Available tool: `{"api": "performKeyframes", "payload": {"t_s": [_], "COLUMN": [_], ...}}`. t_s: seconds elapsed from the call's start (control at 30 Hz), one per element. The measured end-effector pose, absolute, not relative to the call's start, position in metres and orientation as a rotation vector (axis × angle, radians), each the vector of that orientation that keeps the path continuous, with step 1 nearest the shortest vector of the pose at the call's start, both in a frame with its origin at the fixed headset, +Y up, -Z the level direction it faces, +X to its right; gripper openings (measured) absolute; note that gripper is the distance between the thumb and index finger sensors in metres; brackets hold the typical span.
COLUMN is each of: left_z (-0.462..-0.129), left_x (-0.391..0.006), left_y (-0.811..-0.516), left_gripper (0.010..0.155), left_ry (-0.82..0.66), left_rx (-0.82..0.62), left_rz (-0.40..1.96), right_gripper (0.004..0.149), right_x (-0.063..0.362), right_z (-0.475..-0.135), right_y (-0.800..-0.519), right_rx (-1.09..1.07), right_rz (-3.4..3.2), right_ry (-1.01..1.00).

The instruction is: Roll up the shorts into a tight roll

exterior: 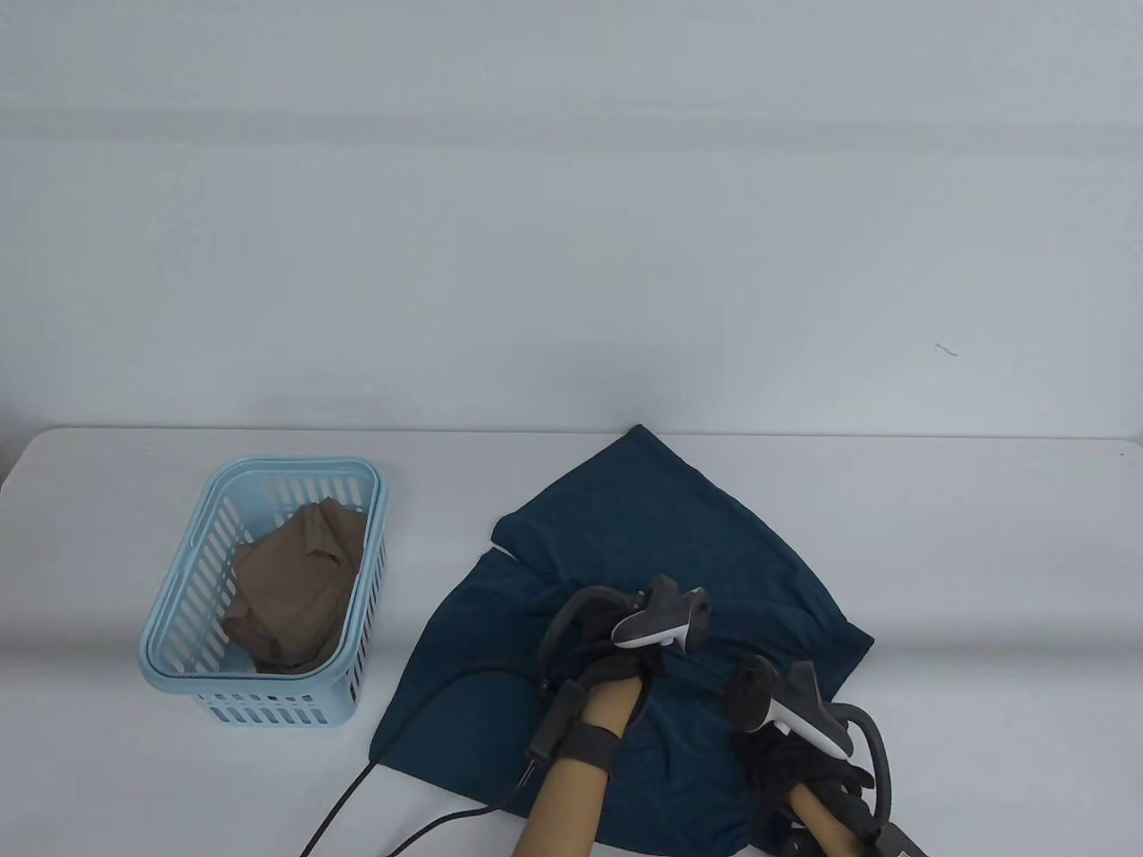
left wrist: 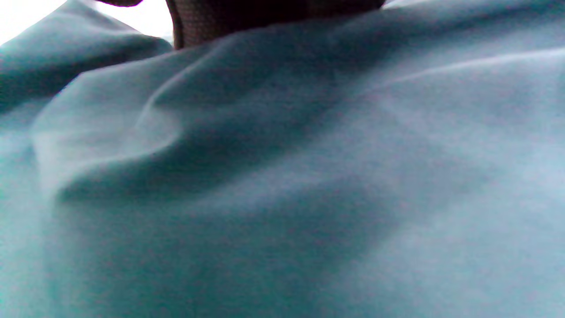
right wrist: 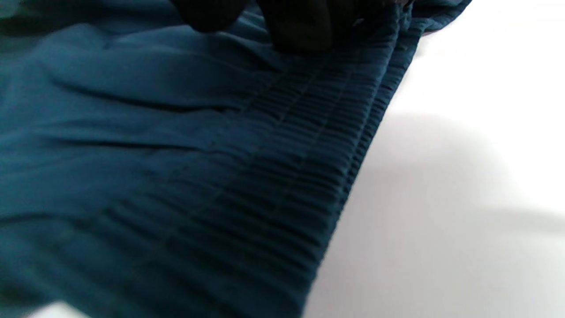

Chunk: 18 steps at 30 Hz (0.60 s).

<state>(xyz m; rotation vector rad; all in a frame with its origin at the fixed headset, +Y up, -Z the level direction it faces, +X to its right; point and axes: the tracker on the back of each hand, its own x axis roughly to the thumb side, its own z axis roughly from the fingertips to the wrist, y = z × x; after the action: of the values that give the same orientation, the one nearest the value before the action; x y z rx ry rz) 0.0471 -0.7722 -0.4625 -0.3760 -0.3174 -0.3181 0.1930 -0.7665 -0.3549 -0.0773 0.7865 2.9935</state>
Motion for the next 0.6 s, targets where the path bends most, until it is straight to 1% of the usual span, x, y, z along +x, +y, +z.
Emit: {"api": "performKeyframes", "payload": {"t_s": [0.23,0.4,0.6], "left_z": [-0.462,-0.461,-0.462], "left_x": [0.045,0.044,0.043], "left_y": [-0.770,-0.769,-0.769], "left_gripper": [0.048,0.048,0.048], "left_ry": [-0.301,-0.259,-0.247], "left_rx": [-0.382,-0.406,-0.419], "left_rz": [-0.316,-0.302,-0.287], "right_gripper": [0.054,0.054,0.054], "right_x": [0.196,0.205,0.212], "right_z": [-0.368,-0.385,-0.402], "right_y": [-0.767,-0.767,-0.767], "right_rx": [-0.144,-0.241,-0.319], "right_rz": [2.980,2.877,2.808], "right_ry": [0.806,0.825,0.818]}}
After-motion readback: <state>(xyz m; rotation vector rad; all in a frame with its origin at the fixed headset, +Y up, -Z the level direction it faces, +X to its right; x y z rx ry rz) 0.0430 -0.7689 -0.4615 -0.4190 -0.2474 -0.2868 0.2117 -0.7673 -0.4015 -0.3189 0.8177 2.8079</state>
